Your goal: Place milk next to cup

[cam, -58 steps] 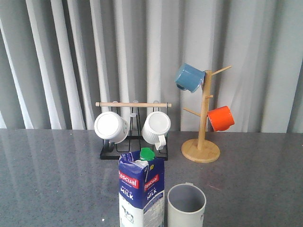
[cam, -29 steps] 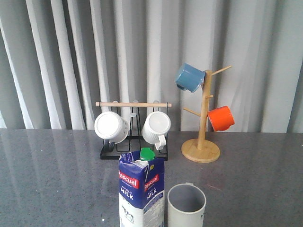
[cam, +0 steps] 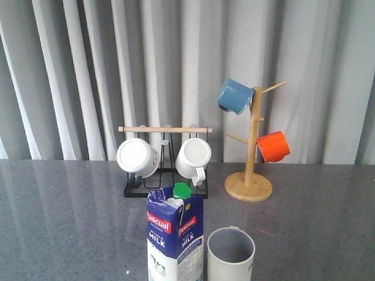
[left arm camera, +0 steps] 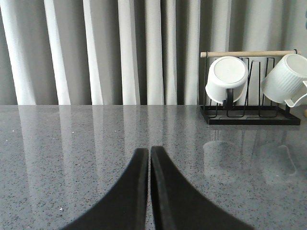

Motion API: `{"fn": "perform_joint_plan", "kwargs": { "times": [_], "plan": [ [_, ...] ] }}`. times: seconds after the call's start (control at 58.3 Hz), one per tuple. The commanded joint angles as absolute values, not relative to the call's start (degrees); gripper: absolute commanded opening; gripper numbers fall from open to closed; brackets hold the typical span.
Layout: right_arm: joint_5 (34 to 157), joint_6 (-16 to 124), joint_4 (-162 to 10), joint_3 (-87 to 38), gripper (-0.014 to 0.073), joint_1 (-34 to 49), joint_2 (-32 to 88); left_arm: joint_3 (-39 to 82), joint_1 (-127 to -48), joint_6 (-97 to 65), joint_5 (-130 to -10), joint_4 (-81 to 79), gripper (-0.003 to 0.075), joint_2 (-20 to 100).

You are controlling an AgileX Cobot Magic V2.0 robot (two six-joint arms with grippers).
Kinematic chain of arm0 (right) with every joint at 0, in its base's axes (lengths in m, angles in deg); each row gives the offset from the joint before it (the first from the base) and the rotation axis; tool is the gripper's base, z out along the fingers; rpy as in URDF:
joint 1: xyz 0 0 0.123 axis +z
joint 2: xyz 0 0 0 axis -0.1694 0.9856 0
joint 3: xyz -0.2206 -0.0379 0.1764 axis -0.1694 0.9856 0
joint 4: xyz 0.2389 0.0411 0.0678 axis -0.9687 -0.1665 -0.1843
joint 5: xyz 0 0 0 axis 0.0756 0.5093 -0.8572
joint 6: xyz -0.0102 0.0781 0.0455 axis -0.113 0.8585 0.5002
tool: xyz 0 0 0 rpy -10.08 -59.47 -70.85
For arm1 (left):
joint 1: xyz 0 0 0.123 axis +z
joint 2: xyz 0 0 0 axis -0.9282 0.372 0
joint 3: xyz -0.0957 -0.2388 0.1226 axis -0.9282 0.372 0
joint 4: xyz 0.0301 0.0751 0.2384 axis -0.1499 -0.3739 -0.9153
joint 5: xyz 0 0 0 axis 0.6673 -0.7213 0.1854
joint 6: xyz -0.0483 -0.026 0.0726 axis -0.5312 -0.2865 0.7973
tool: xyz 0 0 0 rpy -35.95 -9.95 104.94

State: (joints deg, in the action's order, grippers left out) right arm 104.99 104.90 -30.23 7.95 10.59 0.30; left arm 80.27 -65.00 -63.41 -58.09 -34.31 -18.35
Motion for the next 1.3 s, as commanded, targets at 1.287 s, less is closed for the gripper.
{"fn": "perform_joint_plan", "kwargs": {
  "times": [1.287],
  "plan": [
    [77.78,79.03,-49.97,38.27,-0.0006,-8.92,-28.99,78.74,-64.93,-63.65,-54.01,-34.12,-0.0006,-19.06]
  ]
}}
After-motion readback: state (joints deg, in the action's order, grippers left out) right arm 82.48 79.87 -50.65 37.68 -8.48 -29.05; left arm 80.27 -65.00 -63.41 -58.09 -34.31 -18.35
